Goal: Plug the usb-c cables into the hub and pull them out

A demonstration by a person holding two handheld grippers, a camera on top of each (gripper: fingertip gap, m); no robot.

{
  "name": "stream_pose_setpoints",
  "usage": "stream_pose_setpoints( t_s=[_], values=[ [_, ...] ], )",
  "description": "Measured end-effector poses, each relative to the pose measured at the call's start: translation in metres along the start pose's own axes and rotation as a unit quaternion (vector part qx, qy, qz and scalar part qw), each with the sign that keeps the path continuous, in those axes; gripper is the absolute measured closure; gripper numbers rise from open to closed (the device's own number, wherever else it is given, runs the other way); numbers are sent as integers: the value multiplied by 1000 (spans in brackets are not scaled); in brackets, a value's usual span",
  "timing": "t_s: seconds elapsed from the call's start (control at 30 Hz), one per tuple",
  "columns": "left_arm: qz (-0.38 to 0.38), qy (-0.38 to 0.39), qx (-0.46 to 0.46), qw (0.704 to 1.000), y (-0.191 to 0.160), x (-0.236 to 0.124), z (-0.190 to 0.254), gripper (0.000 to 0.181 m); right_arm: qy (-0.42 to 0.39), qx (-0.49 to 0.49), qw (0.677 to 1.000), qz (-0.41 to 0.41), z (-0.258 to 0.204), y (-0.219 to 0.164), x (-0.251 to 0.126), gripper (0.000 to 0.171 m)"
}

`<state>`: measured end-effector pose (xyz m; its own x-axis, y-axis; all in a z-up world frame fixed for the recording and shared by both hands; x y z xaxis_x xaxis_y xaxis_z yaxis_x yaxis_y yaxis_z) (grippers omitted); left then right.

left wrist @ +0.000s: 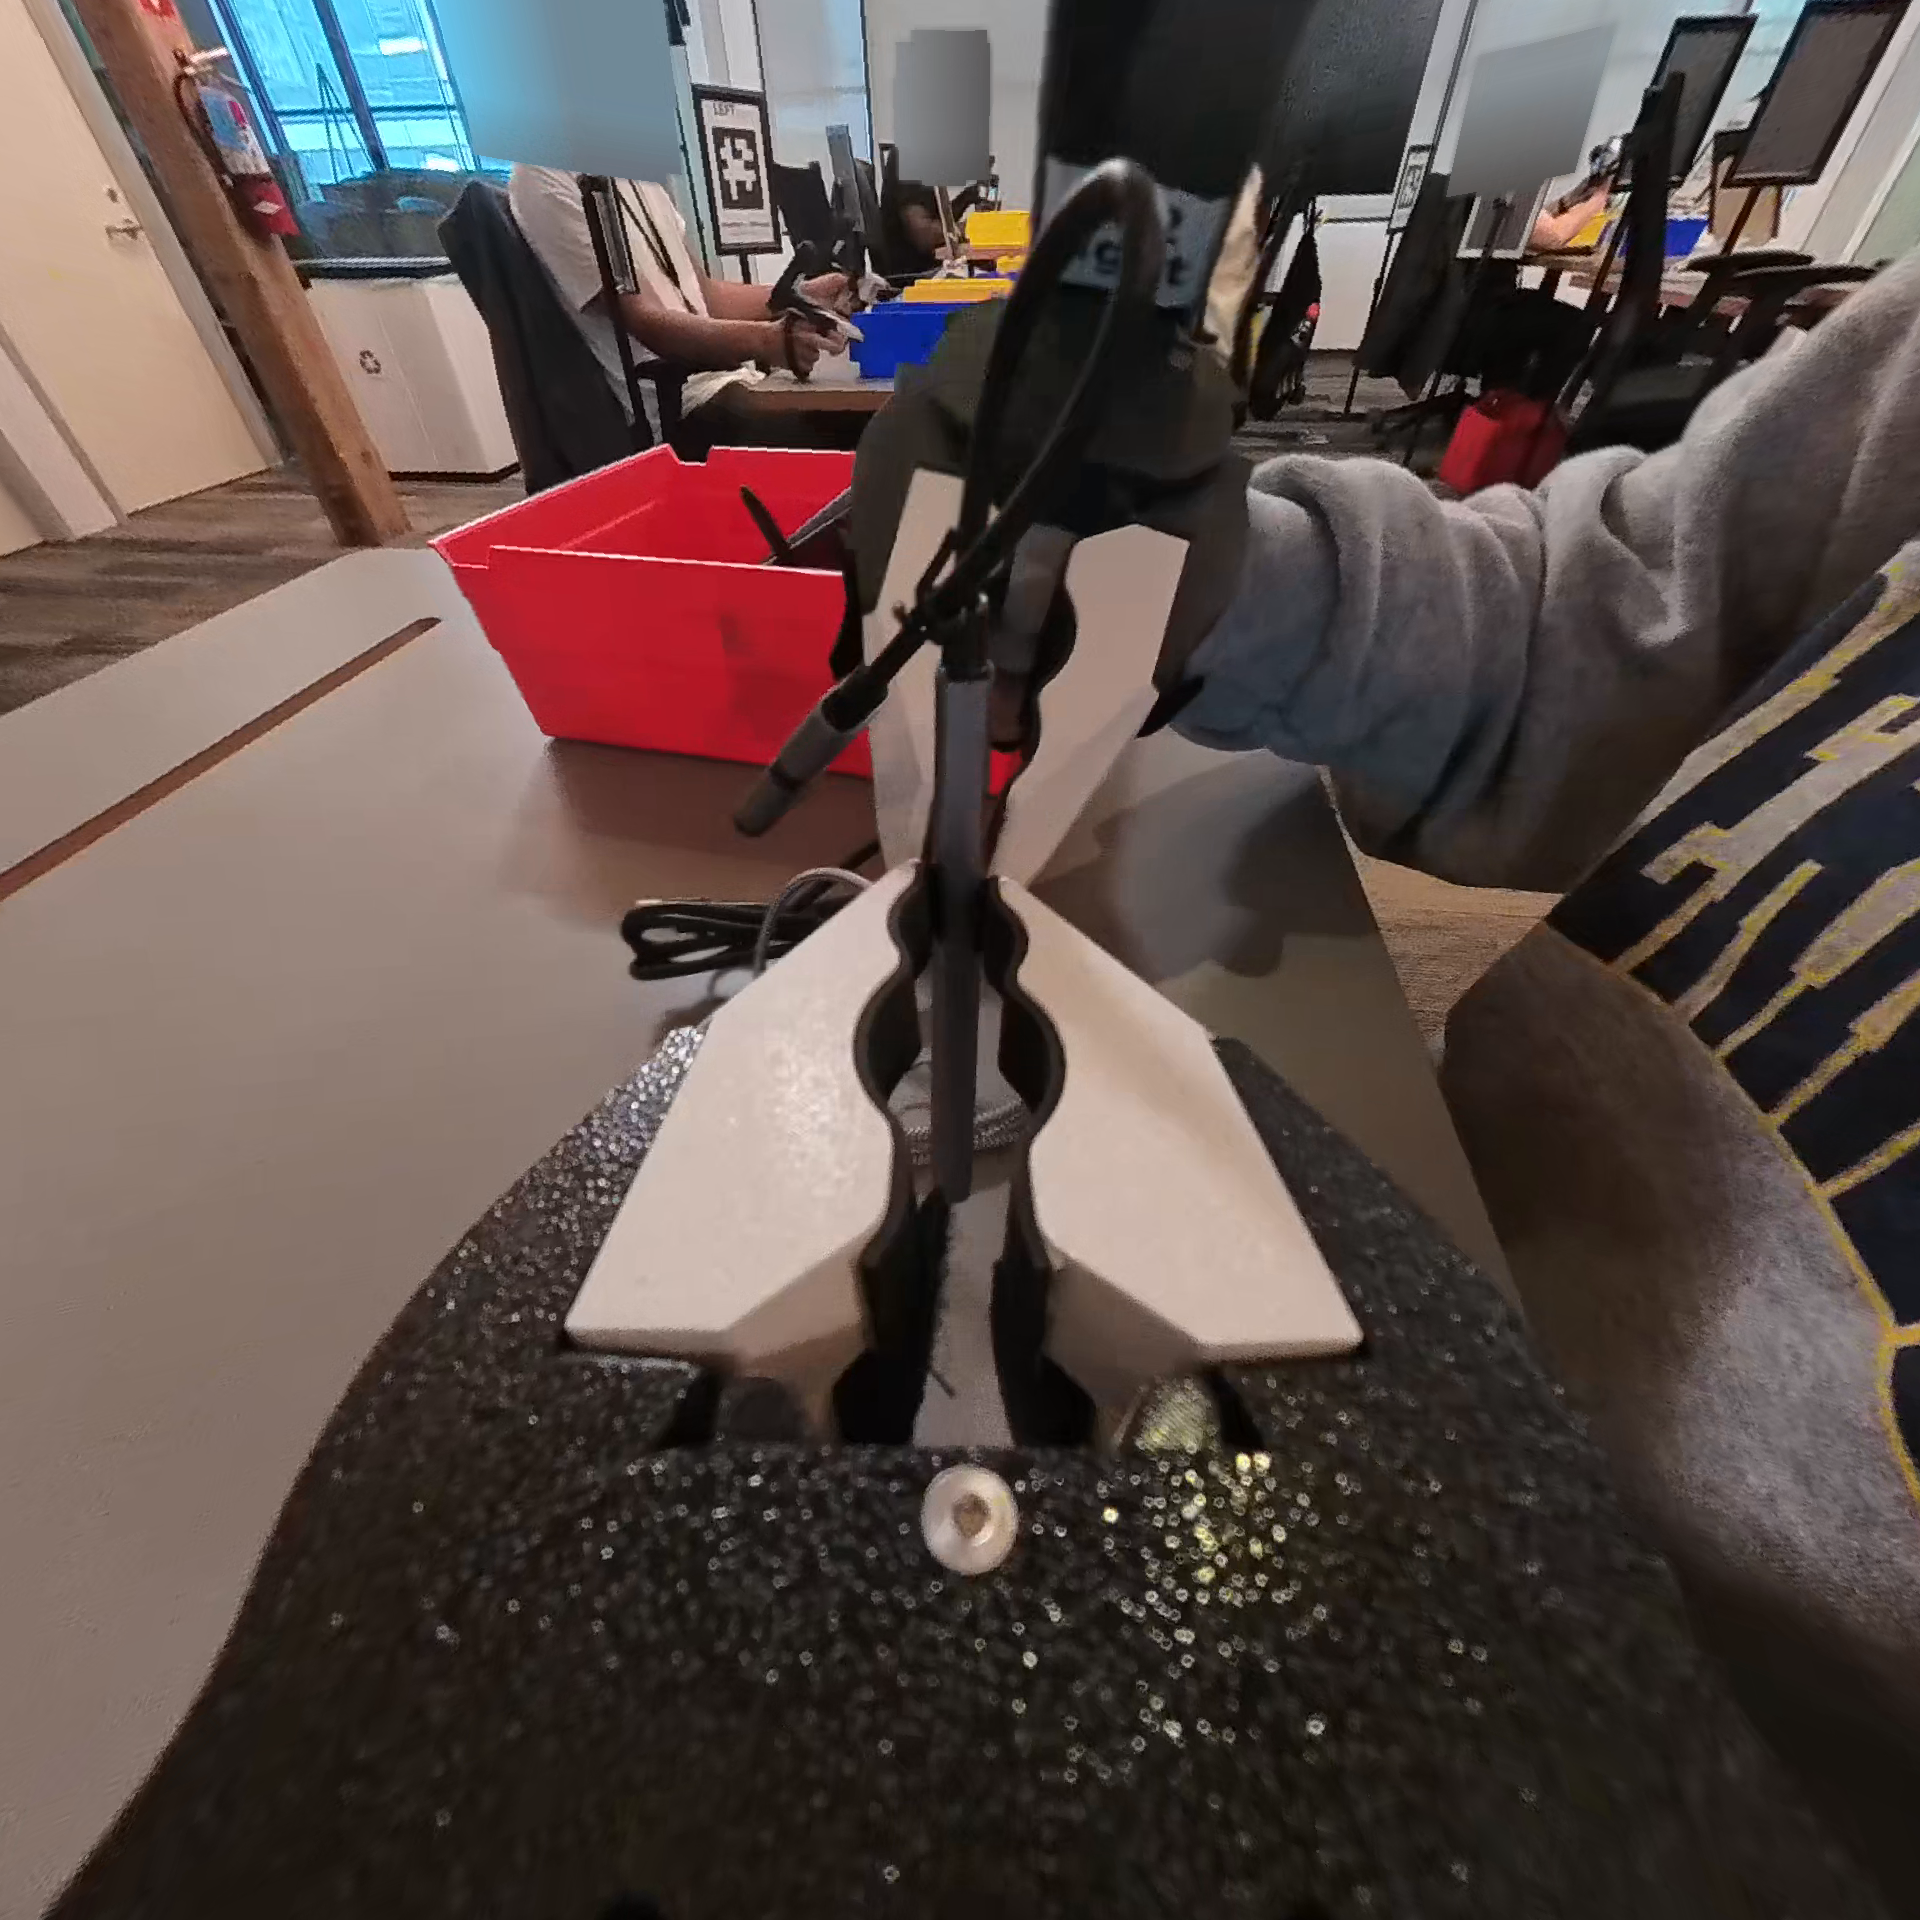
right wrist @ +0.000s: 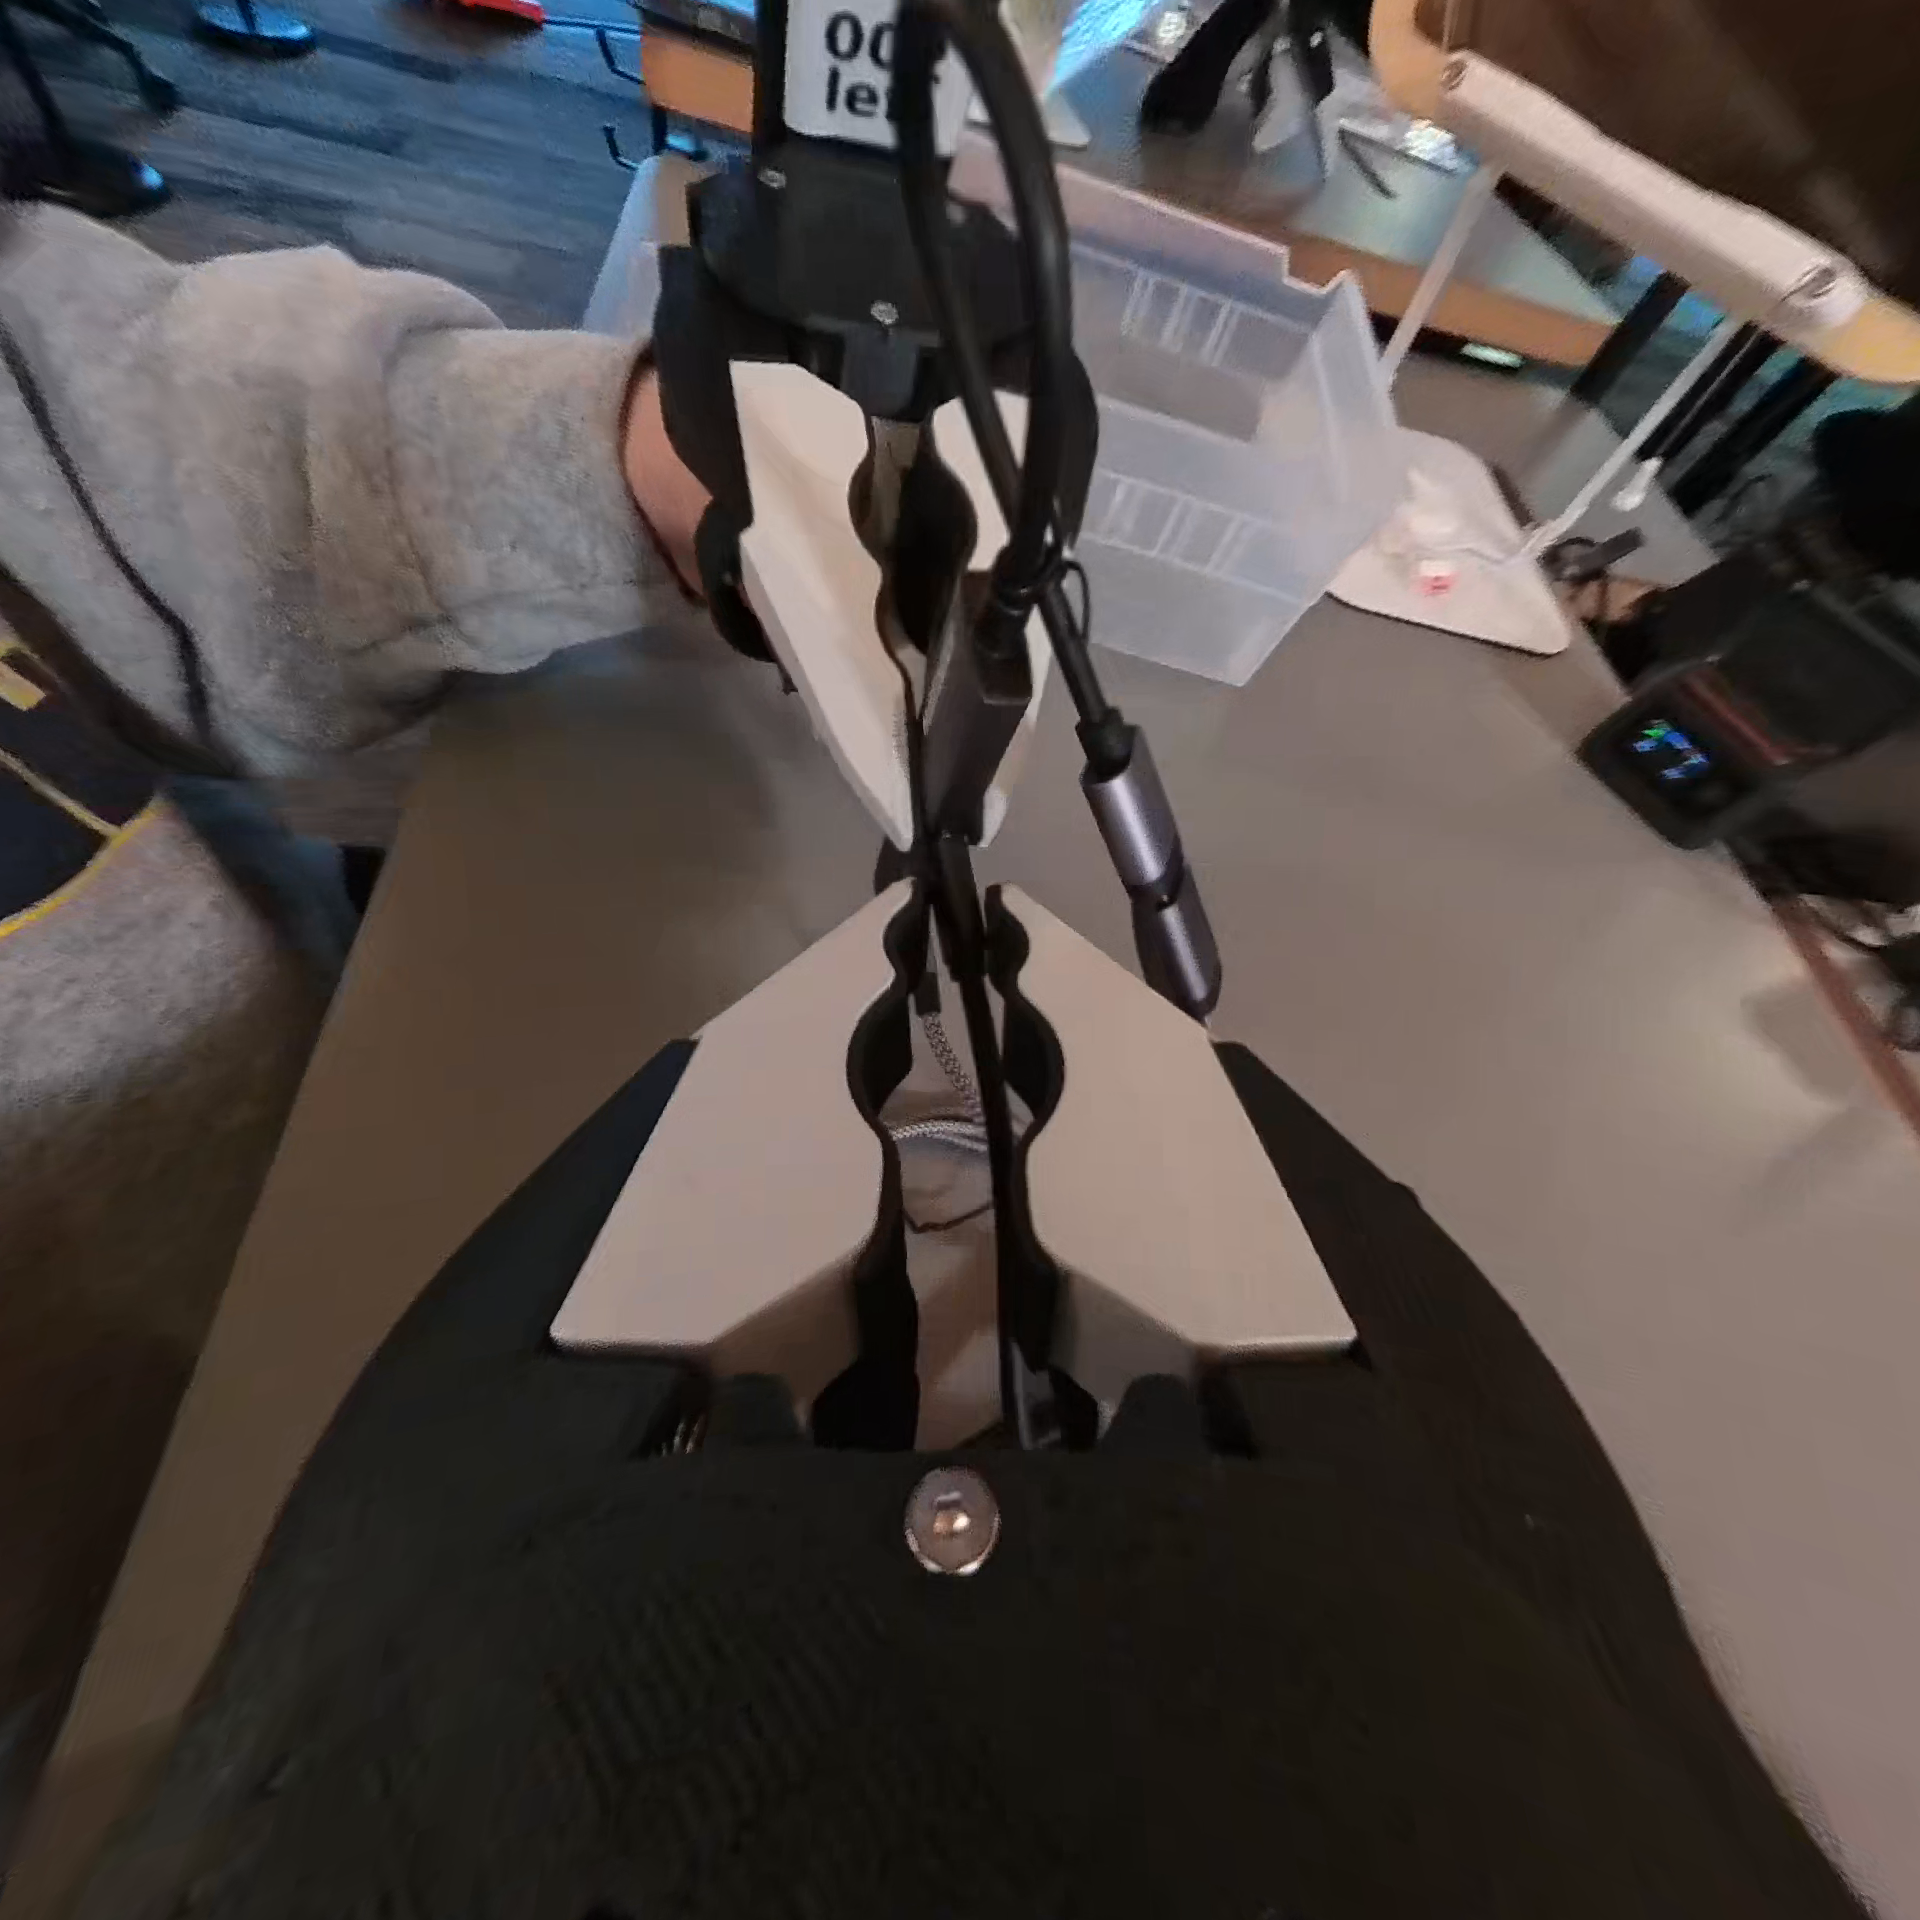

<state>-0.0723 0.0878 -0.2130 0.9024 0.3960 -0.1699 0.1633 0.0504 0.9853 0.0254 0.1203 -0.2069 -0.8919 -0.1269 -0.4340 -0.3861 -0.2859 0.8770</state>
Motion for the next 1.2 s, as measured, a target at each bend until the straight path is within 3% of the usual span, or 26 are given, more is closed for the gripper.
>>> stream_pose_setpoints(
  t_s=[0.2, 0.3, 0.43, 0.67, 0.83, 1.0, 1.2],
  values=[
    [5, -38, -2, 999, 5, 1, 16, 174, 75, -9, 997, 21, -12, 4, -8, 166],
    [5, -6, 52, 999, 19, 0, 30, 174, 77, -39, 996, 7, -15, 8, -29, 166],
    [80, 70, 34, 994, 41, -63, 23, 175, 9, -1, 999, 43, 3, 13, -94, 166],
    [56, 103, 21, 993, 44, -45, 26, 175, -173, -76, 981, 52, 29, 76, -174, 165],
    [71, 121, -22, 990, 32, -46, 16, 175, -262, -92, 960, 26, 49, 95, -235, 164],
    [87, 134, -57, 986, 23, -44, 6, 175, -298, -56, 952, -41, 65, 59, -258, 165],
    [109, 126, -81, 983, 20, -40, -1, 175, -267, 22, 951, -158, 57, -25, -234, 165]
  ],
)
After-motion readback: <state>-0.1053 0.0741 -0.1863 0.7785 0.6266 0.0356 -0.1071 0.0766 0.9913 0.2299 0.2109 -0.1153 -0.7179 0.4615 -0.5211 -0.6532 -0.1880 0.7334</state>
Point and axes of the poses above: each gripper's, where its closed fingertips meet, x out along the fingers, y out of its top, z = x × y across the jaws, the point moved 6 cm from there along -x, back along the fingers
